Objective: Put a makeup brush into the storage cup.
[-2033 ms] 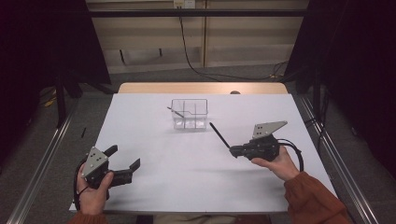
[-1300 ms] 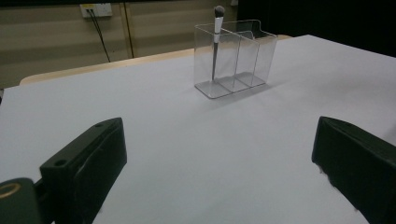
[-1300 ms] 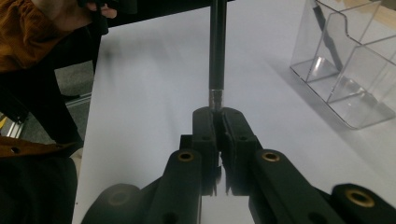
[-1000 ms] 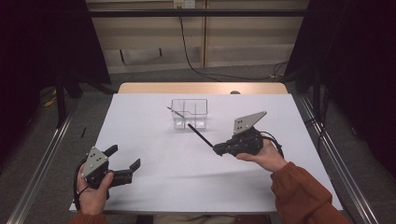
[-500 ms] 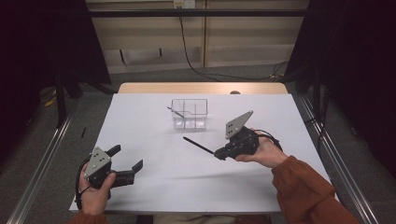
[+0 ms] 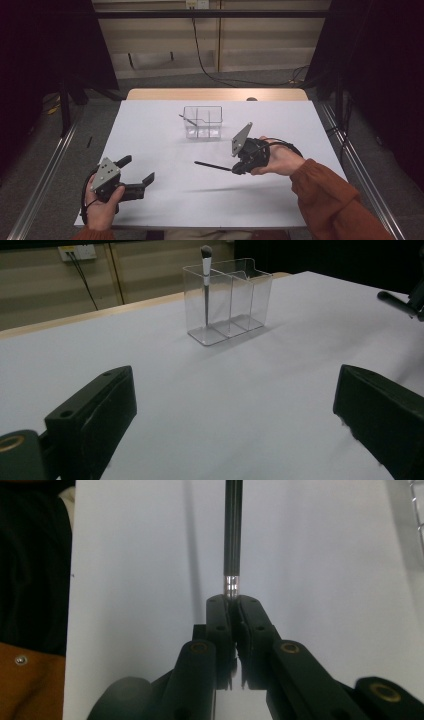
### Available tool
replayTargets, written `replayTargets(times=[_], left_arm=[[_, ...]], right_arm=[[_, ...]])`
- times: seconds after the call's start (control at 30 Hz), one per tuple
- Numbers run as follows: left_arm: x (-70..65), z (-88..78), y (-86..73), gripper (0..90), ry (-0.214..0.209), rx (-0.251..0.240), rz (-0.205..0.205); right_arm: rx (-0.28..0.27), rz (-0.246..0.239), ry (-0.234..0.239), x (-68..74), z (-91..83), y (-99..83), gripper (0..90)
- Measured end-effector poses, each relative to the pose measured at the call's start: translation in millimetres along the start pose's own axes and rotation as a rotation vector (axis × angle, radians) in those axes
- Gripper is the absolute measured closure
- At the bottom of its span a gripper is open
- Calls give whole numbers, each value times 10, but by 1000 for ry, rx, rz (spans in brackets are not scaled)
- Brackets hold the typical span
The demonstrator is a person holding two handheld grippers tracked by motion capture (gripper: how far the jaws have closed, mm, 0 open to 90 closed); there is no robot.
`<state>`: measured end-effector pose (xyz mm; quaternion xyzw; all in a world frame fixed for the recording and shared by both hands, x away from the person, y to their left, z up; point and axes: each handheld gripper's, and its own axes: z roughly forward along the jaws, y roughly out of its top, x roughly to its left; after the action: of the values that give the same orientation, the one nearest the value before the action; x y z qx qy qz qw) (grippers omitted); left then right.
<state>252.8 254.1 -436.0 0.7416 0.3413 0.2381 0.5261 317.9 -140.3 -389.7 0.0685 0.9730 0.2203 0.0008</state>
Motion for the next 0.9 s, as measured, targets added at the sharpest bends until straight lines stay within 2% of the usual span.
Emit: replayTargets(times=[0.1,0.27,0.37,0.47,0.57,0.7,0.9], left_arm=[[5,11,1,37,-1,2,1],[-26,12,36,37,0,7,-2],[-55,-1,76,37,-3,-4,2],[-100,-6,128,34,-21,-18,9],[-157,0,197,28,-52,-25,34],[-198,9,292,25,-78,-34,49],[-208,40,392,27,-128,-27,37]], right_arm=[[52,-8,7,-17,42,13,849],[90,-19,28,-24,67,33,848],[98,-24,32,-31,64,29,848],[102,-23,37,-35,67,17,848],[104,-25,35,-22,63,16,848],[88,-28,33,-14,39,25,848],[84,-21,33,-35,28,-2,848]])
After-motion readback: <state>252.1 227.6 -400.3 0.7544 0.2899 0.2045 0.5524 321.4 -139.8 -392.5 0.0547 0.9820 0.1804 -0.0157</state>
